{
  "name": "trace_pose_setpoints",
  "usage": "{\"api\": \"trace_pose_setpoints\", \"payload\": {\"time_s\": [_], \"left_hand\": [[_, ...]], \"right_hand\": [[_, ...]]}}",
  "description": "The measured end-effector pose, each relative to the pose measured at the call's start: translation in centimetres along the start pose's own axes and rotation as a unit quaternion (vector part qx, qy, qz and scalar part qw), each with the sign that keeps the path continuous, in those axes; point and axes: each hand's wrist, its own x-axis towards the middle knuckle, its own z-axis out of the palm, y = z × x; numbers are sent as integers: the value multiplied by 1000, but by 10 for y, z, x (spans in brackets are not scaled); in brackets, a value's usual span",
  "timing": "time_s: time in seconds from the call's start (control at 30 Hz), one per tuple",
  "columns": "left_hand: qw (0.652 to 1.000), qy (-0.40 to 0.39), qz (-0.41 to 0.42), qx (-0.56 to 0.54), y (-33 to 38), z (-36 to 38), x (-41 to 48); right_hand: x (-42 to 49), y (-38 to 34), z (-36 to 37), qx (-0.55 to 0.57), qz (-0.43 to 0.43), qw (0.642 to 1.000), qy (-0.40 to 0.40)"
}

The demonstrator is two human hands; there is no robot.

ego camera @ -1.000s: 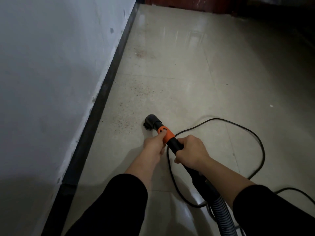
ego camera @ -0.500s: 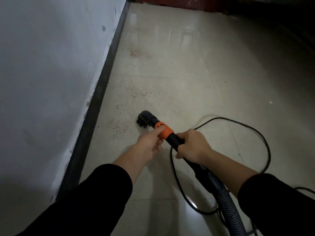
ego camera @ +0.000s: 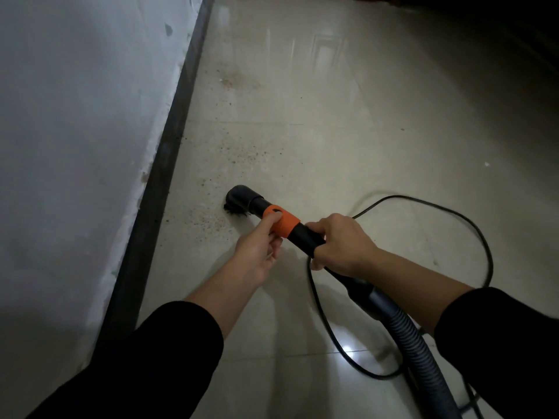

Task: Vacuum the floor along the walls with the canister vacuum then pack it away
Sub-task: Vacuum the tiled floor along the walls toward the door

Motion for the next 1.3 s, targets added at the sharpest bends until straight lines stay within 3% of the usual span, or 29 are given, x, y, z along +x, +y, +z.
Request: {"api": "trace_pose_setpoints", "payload": {"time_s": [1.3], "left_hand": [[992,111,59,18,-38,-39,-48]], "right_hand": [[-39,-5,22,-3,-93,994,-52]]}}
